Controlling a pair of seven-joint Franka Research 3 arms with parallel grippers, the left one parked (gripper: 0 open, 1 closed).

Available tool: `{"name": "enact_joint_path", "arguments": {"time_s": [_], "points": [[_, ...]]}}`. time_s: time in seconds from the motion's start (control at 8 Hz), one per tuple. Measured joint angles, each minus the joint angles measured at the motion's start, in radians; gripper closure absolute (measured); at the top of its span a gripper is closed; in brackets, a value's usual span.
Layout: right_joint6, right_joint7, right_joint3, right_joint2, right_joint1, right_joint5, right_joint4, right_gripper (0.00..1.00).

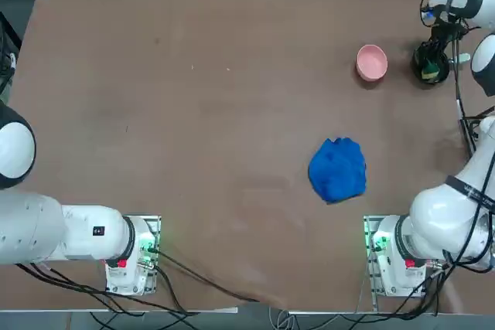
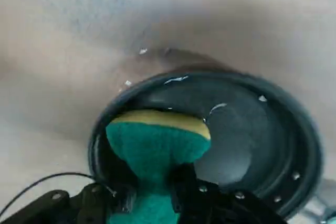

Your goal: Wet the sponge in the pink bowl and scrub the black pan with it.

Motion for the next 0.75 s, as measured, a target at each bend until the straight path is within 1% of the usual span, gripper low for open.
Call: {"name": "enact_joint_path", "arguments": {"time_s": [0.38,0.5,0.75], "points": [[-0.008,-0.013,-0.006,0.000,-0.013,-0.006,0.000,0.64],[-0.003,-0.029,-0.010,0.000,-0.026,-0.024,0.000,0.64],[0.041,-0.047,-0.013,0.000,-0.051,-0.059,0.001,0.65]]}}
